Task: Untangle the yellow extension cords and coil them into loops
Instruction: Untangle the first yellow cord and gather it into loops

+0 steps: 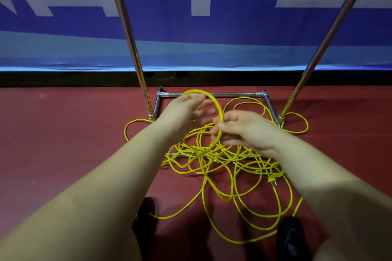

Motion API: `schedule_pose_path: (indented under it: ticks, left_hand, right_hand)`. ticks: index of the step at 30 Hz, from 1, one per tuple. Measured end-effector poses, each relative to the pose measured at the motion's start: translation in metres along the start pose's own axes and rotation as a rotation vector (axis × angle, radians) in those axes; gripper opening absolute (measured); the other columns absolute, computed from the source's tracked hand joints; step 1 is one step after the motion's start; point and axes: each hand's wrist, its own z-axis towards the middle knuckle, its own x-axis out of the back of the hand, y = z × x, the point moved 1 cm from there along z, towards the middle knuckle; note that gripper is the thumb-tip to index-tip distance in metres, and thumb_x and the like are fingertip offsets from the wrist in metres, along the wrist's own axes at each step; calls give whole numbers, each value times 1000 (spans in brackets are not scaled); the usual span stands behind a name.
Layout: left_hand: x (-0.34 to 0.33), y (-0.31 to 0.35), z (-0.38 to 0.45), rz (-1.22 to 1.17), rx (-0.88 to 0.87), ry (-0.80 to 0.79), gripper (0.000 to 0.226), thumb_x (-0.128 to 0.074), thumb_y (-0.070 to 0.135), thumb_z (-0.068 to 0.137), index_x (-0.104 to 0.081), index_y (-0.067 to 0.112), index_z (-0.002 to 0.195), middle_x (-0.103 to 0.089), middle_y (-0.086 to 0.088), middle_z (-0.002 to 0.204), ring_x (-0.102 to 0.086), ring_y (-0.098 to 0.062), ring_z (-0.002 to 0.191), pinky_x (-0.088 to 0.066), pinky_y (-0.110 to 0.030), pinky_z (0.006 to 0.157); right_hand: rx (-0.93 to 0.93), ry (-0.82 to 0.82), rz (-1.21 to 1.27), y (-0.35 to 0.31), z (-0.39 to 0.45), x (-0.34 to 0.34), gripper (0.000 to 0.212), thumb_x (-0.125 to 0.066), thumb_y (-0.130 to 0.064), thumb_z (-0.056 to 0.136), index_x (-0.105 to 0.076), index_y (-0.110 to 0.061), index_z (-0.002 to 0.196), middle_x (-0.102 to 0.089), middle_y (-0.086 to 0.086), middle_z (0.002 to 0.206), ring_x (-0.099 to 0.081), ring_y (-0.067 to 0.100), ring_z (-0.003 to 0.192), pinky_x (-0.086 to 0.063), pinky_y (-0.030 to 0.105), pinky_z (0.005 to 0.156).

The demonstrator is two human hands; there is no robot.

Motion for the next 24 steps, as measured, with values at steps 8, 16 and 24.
schedule_pose_path:
  ticks: [8, 16, 24]
  left_hand:
    - [-8, -29, -15, 733, 113, -373, 13, -52, 13, 95, -51, 26, 95, -64, -2, 95, -59, -20, 95, -48, -29, 78]
    - [-12, -9, -9, 168, -6, -107, 13, -44, 1, 96, -50, 13, 93, -59, -2, 81, -65, -10, 67, -57, -32, 58]
    - [-5, -6, -3, 75, 49, -43, 34, -52, 4, 93, -46, 13, 125, -64, -4, 101, -64, -17, 86, -55, -34, 79]
  right_hand:
    - [102, 412, 828, -14, 5, 45, 16, -47, -18, 95, -54, -14, 82, -66, -5, 55, -66, 6, 53, -54, 21, 48]
    - [-105, 106, 187, -1, -1, 29, 20, -52, -20, 91, -55, -16, 111, -63, 3, 104, -60, 19, 100, -48, 37, 90]
    - [7, 76, 75, -1, -2, 23, 17, -49, -4, 92, -59, -17, 95, -69, -2, 87, -68, 2, 74, -53, 18, 69]
